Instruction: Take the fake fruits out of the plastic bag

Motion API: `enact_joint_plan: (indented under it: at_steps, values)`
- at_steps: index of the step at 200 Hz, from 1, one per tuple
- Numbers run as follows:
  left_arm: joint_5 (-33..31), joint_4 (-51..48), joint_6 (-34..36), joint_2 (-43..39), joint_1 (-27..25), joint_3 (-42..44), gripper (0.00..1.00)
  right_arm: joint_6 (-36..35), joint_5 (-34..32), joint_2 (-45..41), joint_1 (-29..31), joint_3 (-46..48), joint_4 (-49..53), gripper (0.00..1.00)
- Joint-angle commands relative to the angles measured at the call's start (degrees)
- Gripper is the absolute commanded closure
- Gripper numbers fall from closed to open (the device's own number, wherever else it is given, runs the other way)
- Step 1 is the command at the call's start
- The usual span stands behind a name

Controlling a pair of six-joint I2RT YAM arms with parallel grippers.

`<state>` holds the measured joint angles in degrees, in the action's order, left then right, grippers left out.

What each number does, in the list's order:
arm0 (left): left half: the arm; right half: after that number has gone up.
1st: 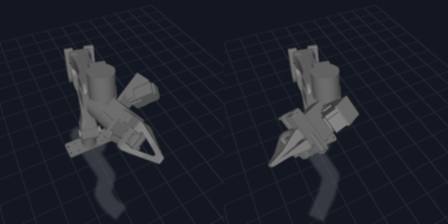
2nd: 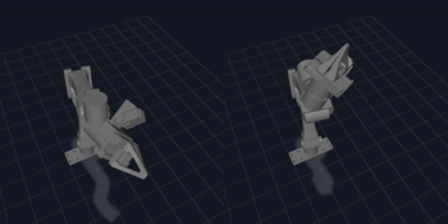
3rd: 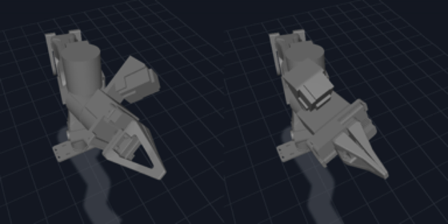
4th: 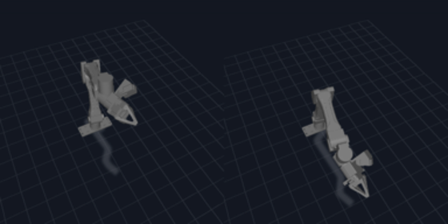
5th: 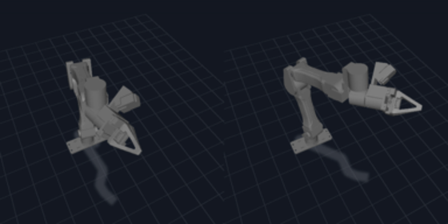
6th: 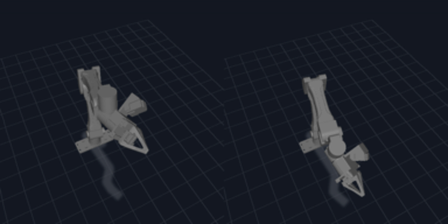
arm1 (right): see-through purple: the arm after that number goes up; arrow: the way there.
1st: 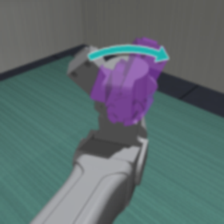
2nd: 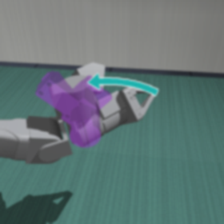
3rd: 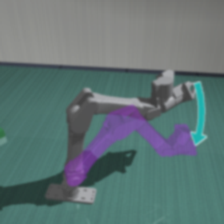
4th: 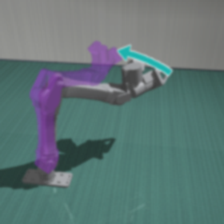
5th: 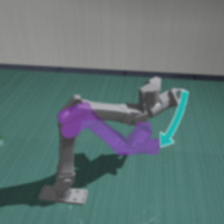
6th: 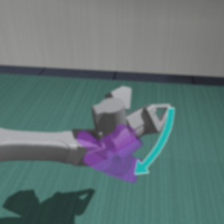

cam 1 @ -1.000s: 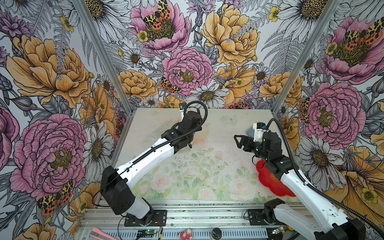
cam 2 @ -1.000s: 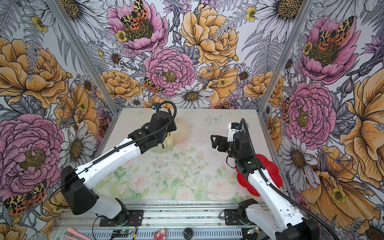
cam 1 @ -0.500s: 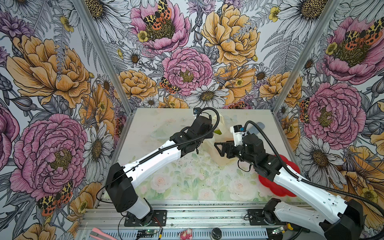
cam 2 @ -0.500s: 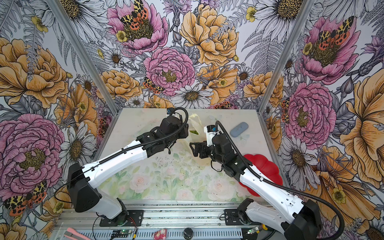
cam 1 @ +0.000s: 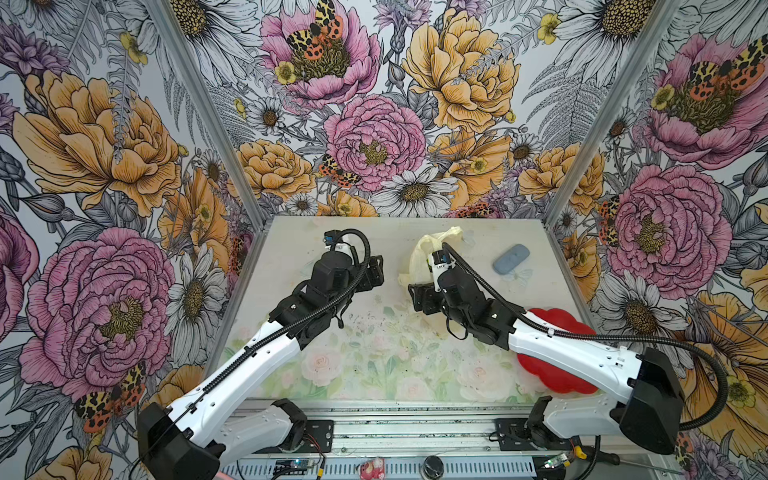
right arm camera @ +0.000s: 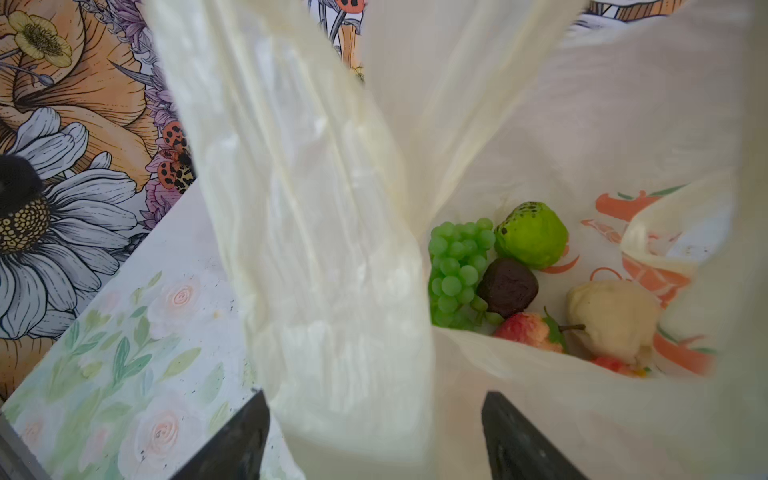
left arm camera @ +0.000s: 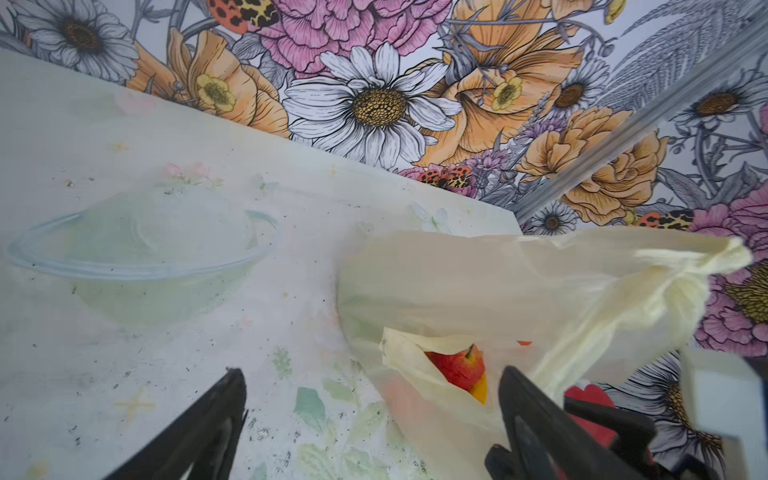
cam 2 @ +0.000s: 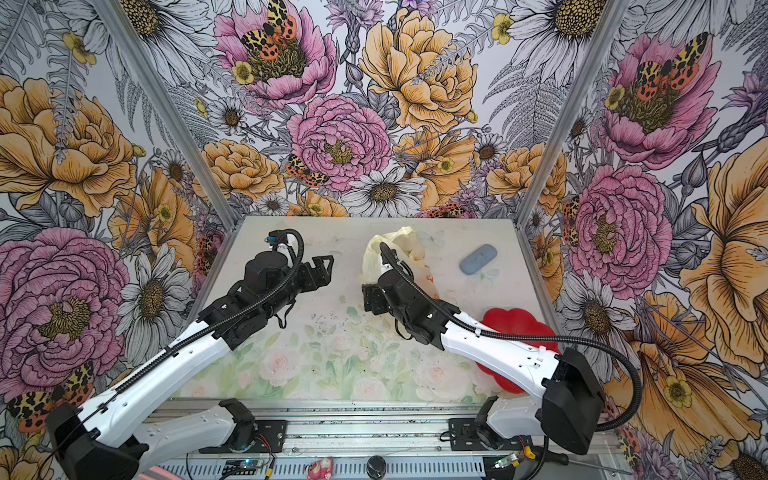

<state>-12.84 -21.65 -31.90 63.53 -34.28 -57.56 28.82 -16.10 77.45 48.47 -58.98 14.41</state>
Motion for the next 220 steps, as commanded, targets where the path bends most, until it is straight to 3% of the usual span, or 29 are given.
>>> enact_joint_plan:
  at_steps: [1,12,26,48,92,134,168,220]
  values:
    - [7.0,4.6,3.1,3.8,1.3,-0.3,0.05,1.1,-5.2,0.8,0.5,-2.2,-0.2,0.41]
    - [7.1,3.5,4.9,7.2,0.7,-2.7,0.04,1.5,-7.0,-0.3,0.5,-0.9,-0.3,0.64]
    - [7.4,3.0,6.9,11.1,-0.6,-5.6,0.05,2.0,-9.0,-2.9,0.4,1.9,-0.2,0.85]
    - [8.2,3.1,9.5,15.8,-2.7,-9.6,0.04,3.5,-10.9,-8.9,0.3,7.4,-0.3,0.99]
    - [12.6,1.3,18.8,23.6,-8.1,-18.0,0.01,5.3,-5.4,-17.0,-0.1,14.7,-2.0,1.0]
    - [16.9,1.3,23.5,27.7,-11.6,-21.6,0.01,6.2,-4.6,-21.6,-0.5,19.0,-4.9,0.99]
    - [16.5,2.3,23.5,28.3,-12.1,-21.2,0.01,7.0,-4.9,-23.6,-1.4,20.2,-5.0,0.9]
    - [16.4,1.8,22.0,35.0,-14.0,-28.4,0.01,9.0,-6.3,-25.0,-2.4,21.7,-4.9,0.93]
